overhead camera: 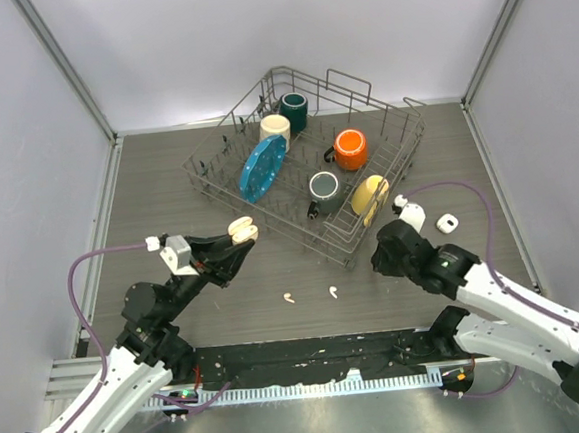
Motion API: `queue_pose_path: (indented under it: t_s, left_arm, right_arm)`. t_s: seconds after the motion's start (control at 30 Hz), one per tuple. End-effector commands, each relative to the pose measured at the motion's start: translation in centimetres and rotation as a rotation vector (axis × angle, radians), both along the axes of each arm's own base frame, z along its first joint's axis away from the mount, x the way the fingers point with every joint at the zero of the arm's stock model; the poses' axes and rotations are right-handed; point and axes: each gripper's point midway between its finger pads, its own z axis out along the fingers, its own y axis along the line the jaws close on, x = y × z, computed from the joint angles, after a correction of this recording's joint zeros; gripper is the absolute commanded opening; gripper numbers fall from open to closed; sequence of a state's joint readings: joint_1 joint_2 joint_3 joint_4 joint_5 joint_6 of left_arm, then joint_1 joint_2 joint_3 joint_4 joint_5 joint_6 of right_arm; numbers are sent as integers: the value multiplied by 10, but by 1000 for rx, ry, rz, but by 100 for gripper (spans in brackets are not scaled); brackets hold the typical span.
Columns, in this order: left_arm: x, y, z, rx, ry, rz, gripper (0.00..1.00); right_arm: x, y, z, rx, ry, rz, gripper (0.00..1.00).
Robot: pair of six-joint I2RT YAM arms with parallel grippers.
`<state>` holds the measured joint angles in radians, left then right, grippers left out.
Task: Insert the wireless bluetooth earbuds into the charging case
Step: Pick up the earbud from the center of the board.
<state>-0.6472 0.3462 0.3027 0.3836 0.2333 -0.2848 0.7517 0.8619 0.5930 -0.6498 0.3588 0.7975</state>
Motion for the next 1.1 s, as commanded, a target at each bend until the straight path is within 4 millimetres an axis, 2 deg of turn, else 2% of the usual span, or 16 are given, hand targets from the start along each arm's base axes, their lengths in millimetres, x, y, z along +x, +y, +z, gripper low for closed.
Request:
queue_pose_path:
  t_s: [0.0, 0.07, 0.1, 0.17, 0.23, 0.27, 0.3, 0.37, 0.4, 0.47, 0.5, 0.7, 0.87, 1.07]
  left_arm:
    - [4, 1, 9, -34, -6, 19, 0]
    - [5, 0, 10, -40, -3, 14, 0]
    - [6, 0, 10, -41, 1, 15, 0]
    - [6, -1, 10, -41, 6, 13, 0]
    - [6, -2, 11, -47, 6, 10, 0]
    - [6, -4, 10, -42, 9, 1, 0]
    - [5, -4, 10, -42, 9, -3, 0]
    - [4, -8, 10, -39, 6, -22, 0]
    - [1, -12, 8, -27, 1, -53, 0]
    - [-1, -16, 12, -13, -9, -80, 0]
    - [-2, -21, 9, 4, -1, -104, 0]
    - [-4, -27, 12, 17, -3, -139, 0]
    - [-6, -32, 15, 23, -10, -173, 0]
    - [-8, -37, 17, 24, -12, -199, 0]
  right_arm:
    - [-1, -1, 56, 37, -112, 69, 5]
    - [-3, -7, 68, 28, -131, 65, 5]
    - [-3, -11, 83, 32, -158, 67, 4]
    - [-2, -13, 101, 42, -195, 65, 4]
    - [1, -8, 130, 86, -262, 88, 4]
    - [2, -4, 139, 101, -285, 108, 4]
    - [5, 4, 157, 130, -327, 153, 4]
    - [9, 16, 168, 145, -348, 204, 4]
    - [11, 27, 184, 183, -378, 242, 3]
    - [16, 38, 192, 185, -390, 282, 2]
    - [18, 44, 208, 215, -425, 295, 2]
    - [21, 65, 256, 299, -554, 366, 1]
    - [25, 69, 258, 325, -563, 326, 1]
    - [21, 88, 254, 357, -564, 352, 1]
